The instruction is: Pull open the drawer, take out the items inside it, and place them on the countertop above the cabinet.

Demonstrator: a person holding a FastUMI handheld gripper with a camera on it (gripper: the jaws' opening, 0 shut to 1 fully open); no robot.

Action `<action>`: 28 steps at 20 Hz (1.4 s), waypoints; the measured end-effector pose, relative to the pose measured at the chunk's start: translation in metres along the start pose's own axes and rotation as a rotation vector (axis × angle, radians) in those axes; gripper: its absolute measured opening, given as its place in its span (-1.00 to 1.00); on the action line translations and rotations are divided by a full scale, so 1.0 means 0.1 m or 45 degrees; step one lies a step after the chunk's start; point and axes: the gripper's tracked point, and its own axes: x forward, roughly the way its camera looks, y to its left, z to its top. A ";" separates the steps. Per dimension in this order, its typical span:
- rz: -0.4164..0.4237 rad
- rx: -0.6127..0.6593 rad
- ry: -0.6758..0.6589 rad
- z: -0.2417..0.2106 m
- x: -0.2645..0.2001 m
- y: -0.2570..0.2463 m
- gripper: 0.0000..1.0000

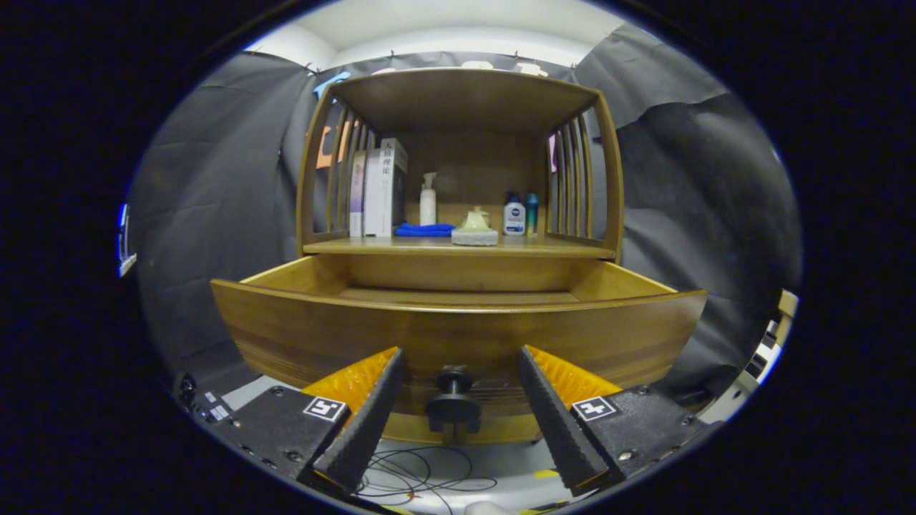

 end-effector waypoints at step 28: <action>-0.030 -0.024 -0.037 0.40 1.40 0.10 0.98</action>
